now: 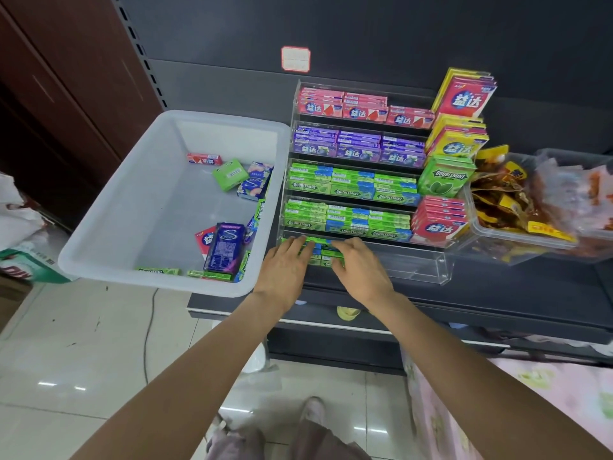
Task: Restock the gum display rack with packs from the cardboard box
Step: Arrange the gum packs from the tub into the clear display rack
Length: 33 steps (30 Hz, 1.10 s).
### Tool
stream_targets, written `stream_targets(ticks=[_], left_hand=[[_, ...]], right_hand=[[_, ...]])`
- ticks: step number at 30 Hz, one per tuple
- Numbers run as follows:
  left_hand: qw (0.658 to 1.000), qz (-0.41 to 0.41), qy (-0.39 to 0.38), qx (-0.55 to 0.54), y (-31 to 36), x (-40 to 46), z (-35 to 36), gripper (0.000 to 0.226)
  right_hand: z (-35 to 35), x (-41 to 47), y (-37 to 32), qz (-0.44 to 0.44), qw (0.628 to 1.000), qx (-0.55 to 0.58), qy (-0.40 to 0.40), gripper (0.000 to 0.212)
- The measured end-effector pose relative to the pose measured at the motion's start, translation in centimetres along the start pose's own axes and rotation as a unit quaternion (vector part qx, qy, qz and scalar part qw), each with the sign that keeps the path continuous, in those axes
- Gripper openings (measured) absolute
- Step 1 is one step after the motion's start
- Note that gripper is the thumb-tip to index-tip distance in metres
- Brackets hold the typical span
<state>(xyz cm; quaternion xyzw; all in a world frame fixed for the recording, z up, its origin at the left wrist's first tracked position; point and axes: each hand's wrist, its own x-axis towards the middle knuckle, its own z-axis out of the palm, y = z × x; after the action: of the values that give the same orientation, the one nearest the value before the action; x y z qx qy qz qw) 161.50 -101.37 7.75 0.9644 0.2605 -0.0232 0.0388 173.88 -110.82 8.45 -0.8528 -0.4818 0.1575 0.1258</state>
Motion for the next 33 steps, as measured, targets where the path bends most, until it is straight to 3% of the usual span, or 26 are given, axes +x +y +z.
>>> stream_targets(ticks=[3,8,14,20,24,28,33], left_hand=[[1.0,-0.001,-0.003,0.001,0.1,0.0,0.1,0.074],[1.0,0.009,0.002,0.01,0.2,-0.1,0.2,0.074],[1.0,-0.01,0.002,0.0,0.1,0.0,-0.1,0.07],[1.0,-0.024,0.009,-0.009,0.9,0.0,-0.5,0.064],[0.998,-0.021,0.053,-0.034,1.9,0.0,-2.7,0.051],[0.984,0.005,0.169,-0.061,0.9,-0.1,-5.9,0.041],[0.973,-0.08,0.198,-0.093,-5.1,-2.0,-8.9,0.033]], right_hand=[[-0.1,0.1,0.2,-0.047,0.998,-0.014,-0.034,0.046],[0.2,-0.2,0.9,-0.025,0.999,-0.031,-0.016,0.051],[0.4,-0.2,0.2,-0.053,0.996,-0.028,-0.062,0.057],[-0.3,-0.9,0.7,-0.032,0.999,-0.005,-0.02,0.05],[-1.9,-1.0,0.3,-0.025,0.999,0.021,0.034,0.042],[-3.7,-0.3,-2.1,-0.044,0.993,0.06,0.096,0.034],[-4.9,1.8,-7.8,-0.104,0.986,0.07,0.11,0.031]])
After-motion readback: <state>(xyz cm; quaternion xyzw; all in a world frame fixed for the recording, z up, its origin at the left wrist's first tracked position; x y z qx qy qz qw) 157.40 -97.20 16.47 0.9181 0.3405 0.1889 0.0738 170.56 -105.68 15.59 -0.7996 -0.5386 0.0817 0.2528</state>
